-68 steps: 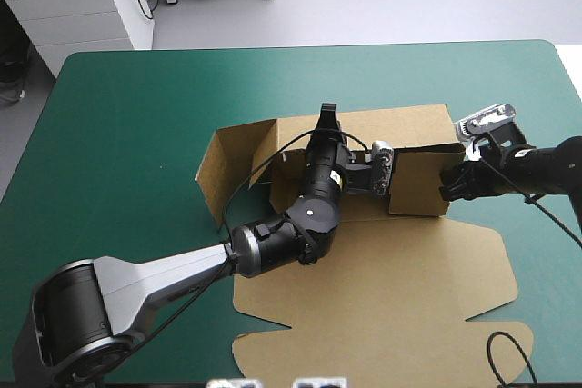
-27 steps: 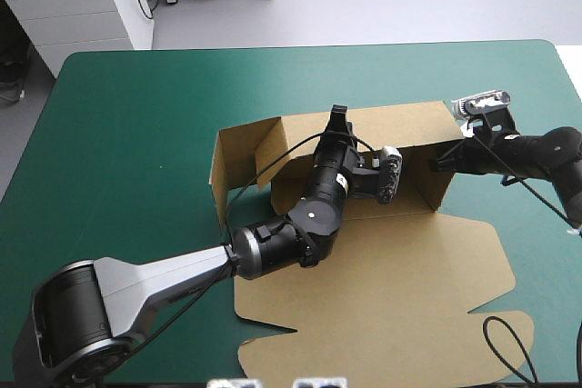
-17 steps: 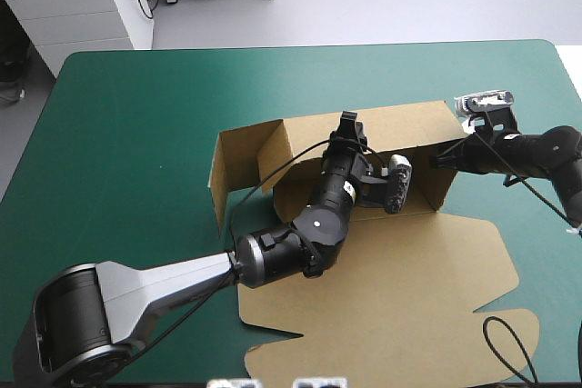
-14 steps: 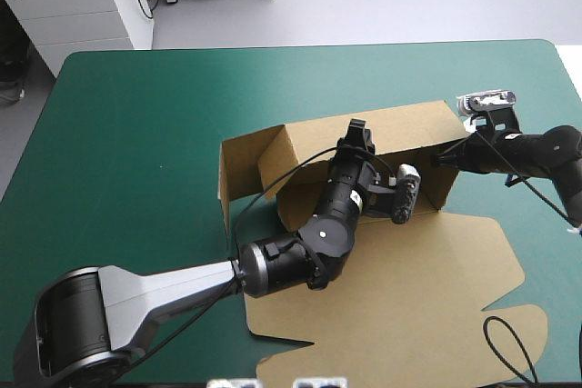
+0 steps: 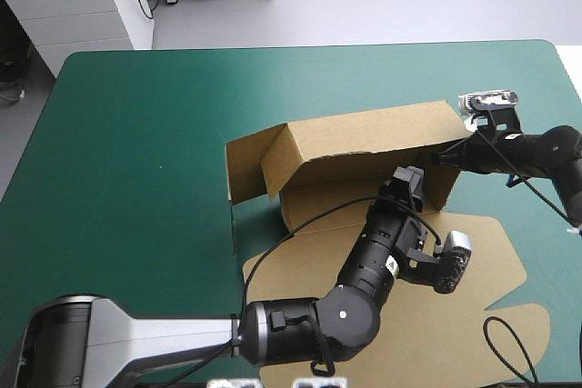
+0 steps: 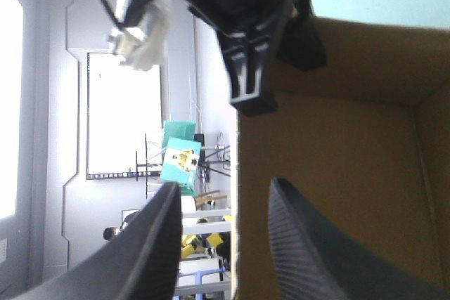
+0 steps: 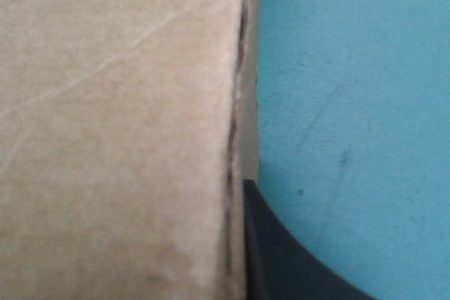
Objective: Fold the box
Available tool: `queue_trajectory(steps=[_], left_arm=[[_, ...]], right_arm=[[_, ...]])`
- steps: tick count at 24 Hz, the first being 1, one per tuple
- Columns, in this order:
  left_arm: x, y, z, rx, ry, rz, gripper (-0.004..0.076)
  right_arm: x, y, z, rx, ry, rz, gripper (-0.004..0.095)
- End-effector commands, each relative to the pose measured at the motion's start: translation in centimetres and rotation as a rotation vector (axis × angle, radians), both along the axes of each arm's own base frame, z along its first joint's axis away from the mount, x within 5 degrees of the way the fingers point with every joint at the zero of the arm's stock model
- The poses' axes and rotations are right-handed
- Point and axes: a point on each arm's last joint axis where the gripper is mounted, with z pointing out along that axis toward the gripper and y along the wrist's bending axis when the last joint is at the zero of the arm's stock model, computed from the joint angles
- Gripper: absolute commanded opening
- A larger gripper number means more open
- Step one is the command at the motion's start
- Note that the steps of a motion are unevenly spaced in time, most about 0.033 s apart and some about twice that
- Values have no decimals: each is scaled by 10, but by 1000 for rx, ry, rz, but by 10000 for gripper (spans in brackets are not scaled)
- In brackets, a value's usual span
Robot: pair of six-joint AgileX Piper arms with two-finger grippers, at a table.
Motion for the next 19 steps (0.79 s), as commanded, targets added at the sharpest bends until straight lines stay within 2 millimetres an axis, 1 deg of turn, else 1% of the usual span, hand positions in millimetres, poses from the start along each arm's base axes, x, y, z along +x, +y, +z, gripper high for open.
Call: queue_trajectory(steps=[1, 3, 4, 8, 11, 12, 13, 14, 15, 16, 17, 19], left_arm=[[-14, 22, 57, -187, -74, -2, 209], [-15, 32, 71, -235, -82, -4, 83], [-15, 39, 80, -264, -81, -1, -3], [-14, 67, 110, -362, -87, 14, 3], [-7, 90, 130, -455, -74, 41, 3], [1, 109, 142, -519, -49, 69, 3], [7, 118, 146, -548, -33, 86, 3], [18, 135, 152, -596, -8, 129, 3], [25, 145, 155, -617, 2, 155, 3], [38, 163, 159, -653, 14, 215, 3], [44, 173, 162, -673, 20, 247, 3], [63, 209, 166, -751, 55, 365, 3]], right_arm=[[-5, 1, 11, 19, -3, 1, 1], [-6, 2, 11, 28, 11, 3, 1], [-6, 3, 11, 30, 17, 7, 1], [-7, 3, 13, 38, 17, 4, 1], [-7, 5, 17, 48, 7, 2, 1], [-8, 8, 23, 49, -2, 2, 1], [-8, 12, 26, 48, -10, 10, 1], [-7, 18, 33, 48, -23, 21, 1], [-6, 22, 37, 47, -26, 20, 1], [-5, 29, 44, 35, -33, 19, 1], [-5, 32, 48, 23, -34, 17, 1], [-6, 43, 60, 1, -27, 9, 1]])
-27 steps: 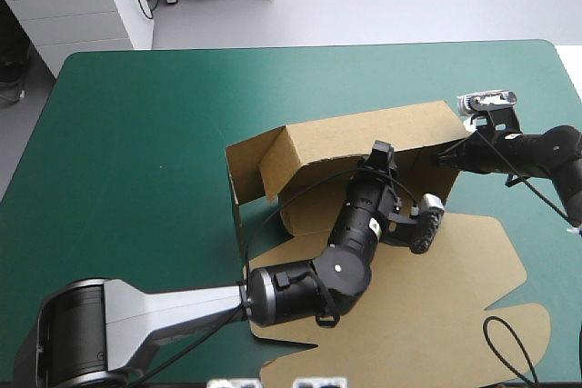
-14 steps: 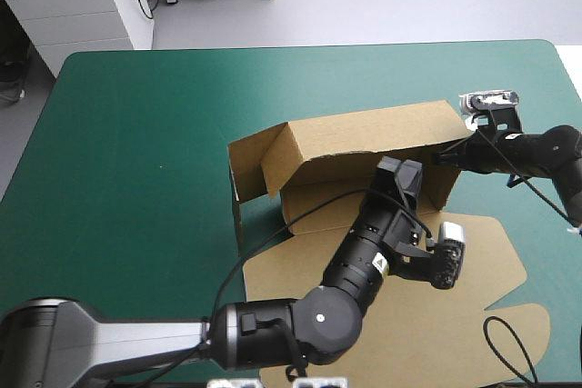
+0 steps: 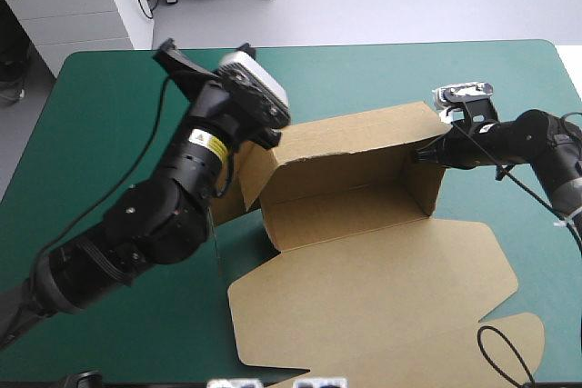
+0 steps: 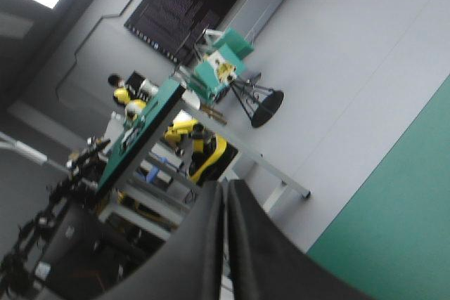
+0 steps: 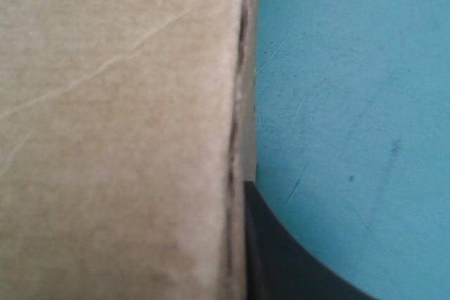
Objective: Fold the box
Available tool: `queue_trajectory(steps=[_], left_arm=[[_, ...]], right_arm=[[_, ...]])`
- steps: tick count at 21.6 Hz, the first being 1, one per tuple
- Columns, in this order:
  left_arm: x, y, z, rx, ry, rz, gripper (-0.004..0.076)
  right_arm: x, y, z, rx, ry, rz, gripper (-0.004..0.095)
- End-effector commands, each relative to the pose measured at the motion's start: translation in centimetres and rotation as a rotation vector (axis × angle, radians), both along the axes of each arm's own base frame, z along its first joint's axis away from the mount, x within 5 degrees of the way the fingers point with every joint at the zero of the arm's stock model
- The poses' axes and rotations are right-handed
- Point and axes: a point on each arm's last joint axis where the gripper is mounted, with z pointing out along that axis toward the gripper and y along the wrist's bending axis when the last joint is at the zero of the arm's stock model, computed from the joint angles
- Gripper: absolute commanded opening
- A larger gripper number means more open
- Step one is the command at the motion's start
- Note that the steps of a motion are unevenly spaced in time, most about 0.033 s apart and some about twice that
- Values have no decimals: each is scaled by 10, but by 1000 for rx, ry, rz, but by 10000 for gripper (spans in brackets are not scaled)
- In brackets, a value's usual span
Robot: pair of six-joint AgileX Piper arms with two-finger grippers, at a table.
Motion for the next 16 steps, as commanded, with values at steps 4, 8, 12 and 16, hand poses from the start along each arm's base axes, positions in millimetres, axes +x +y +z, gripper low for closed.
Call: queue_trajectory(steps=[4, 8, 12, 16], left_arm=[[27, 88, 25, -259, 64, 205, 3], [51, 134, 15, -433, 181, 357, 3], [60, 162, 10, -520, 223, 434, 3], [64, 185, 4, -575, 270, 511, 3]], right_arm=[[-10, 25, 57, 27, -65, -31, 2], [-21, 30, 86, 34, -6, -25, 1], [-32, 28, 100, 26, 76, -32, 2], [-36, 32, 102, 51, 113, -16, 1]])
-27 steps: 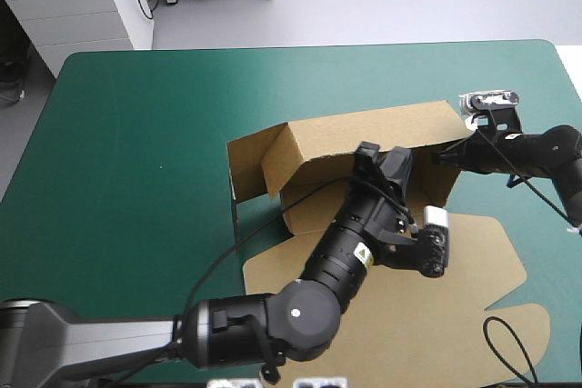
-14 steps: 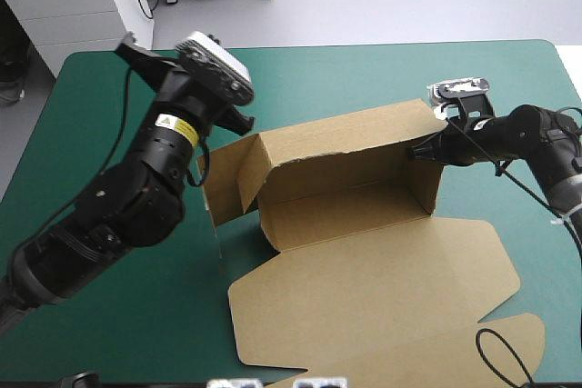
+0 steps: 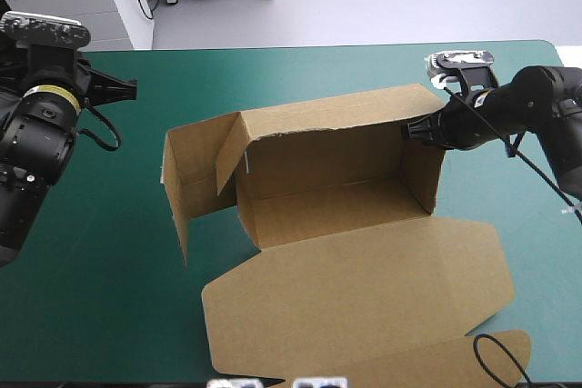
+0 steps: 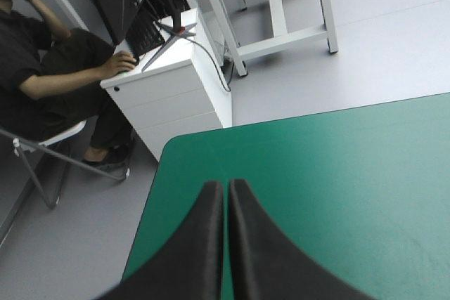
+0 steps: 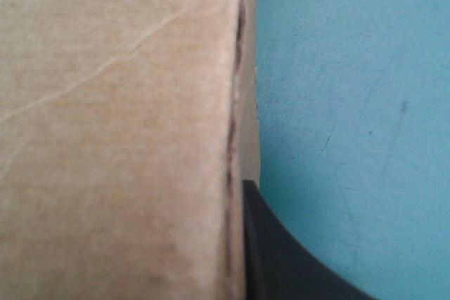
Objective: Fold the box
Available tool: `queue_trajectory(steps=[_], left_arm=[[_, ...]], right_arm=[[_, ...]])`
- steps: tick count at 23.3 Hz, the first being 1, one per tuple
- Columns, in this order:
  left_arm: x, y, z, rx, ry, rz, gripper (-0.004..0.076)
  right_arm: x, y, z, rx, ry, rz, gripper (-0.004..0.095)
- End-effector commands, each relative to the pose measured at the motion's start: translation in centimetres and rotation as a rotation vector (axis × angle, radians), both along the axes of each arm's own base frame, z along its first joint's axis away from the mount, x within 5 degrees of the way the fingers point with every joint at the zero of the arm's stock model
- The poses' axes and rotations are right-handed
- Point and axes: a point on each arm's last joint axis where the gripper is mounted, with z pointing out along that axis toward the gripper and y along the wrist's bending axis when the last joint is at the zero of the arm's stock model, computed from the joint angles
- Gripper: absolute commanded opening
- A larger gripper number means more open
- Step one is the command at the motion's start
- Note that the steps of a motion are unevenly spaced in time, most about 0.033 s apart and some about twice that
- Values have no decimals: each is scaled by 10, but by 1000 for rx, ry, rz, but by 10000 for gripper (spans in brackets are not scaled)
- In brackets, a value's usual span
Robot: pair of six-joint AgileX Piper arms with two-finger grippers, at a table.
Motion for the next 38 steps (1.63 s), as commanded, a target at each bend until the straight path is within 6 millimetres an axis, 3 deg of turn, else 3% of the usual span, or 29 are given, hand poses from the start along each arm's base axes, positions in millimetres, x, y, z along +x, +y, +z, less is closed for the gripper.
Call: queue_trajectory(steps=[1, 6, 13, 16, 19, 23, 25, 27, 28, 30, 38], left_arm=[[-6, 13, 12, -35, -39, -1, 3], [-5, 19, 0, -34, 42, -3, 3], [4, 18, -22, -28, 137, 14, 3], [16, 15, -36, -35, 214, 15, 3], [27, 12, -50, -63, 279, 12, 3], [38, 21, -67, -138, 368, 16, 3], [38, 30, -71, -158, 407, 22, 3], [38, 37, -73, -162, 424, 51, 3], [38, 40, -74, -159, 433, 46, 3], [36, 40, -75, -155, 459, 38, 3], [34, 40, -77, -152, 487, 47, 3]], right_arm=[[-16, 6, 18, 62, -1, 19, 1], [-7, 21, 5, 38, 45, 51, 1], [35, 30, -47, -47, 197, 33, 1], [56, 32, -70, -92, 221, 21, 0], [72, 30, -76, -149, 191, 10, 1], [99, 32, -75, -172, 60, -12, 9], [109, 34, -76, -151, -8, -23, 67], [115, 35, -82, -153, -20, -26, 217], [117, 35, -85, -159, -17, -25, 339], [118, 35, -82, -166, -32, -26, 456], [105, 31, -19, -160, -107, -27, 462]])
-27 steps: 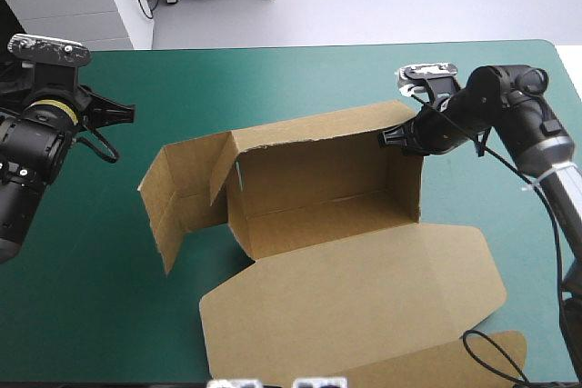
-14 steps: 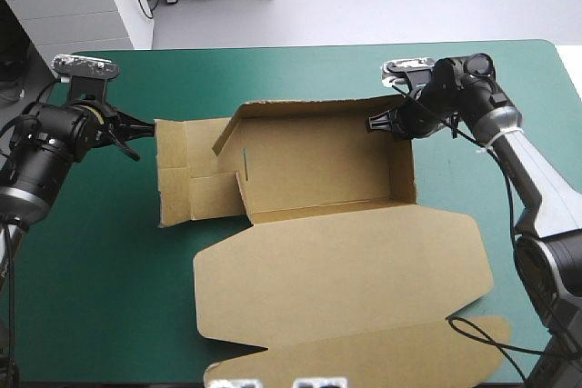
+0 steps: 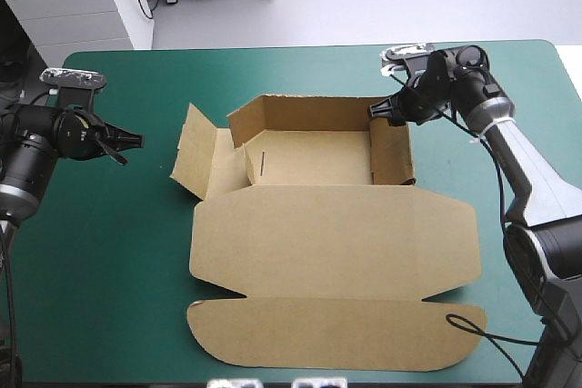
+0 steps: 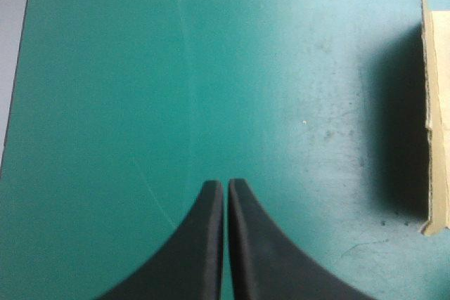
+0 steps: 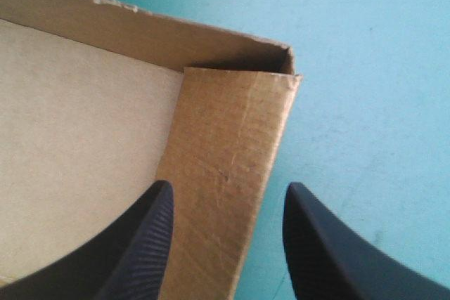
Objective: Fold the box
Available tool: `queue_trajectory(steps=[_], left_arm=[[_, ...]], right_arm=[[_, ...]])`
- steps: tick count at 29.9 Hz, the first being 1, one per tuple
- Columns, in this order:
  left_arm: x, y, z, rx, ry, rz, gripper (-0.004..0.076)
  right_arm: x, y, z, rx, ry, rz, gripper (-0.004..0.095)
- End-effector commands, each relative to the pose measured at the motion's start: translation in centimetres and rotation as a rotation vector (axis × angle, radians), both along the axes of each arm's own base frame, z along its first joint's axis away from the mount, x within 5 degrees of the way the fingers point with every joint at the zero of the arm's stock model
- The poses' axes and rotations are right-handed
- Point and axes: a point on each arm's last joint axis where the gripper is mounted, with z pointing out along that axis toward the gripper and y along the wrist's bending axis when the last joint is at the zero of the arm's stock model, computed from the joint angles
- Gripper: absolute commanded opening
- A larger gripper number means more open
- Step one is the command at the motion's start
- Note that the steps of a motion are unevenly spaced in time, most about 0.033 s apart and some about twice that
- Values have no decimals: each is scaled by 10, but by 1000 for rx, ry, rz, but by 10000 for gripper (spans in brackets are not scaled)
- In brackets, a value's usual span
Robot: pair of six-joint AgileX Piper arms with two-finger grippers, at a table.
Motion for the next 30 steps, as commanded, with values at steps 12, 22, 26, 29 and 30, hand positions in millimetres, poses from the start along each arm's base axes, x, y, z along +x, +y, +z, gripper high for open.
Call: queue_trajectory(steps=[12, 22, 26, 29, 30], left_arm=[[-6, 1, 18, 5, -63, 1, 3], [-7, 2, 17, 15, -52, 4, 3], [-7, 2, 17, 15, -48, 5, 3], [-8, 2, 17, 15, -44, 6, 3], [-8, 2, 16, 15, -42, 6, 3]], right_arm=[[-30, -8, 80, 52, -76, -45, 448], [-22, -6, 29, 14, 82, -54, 448], [-10, -3, 7, 4, 137, -62, 441], [-1, -1, -12, -6, 182, -66, 437], [2, 0, -17, -8, 195, -66, 424]])
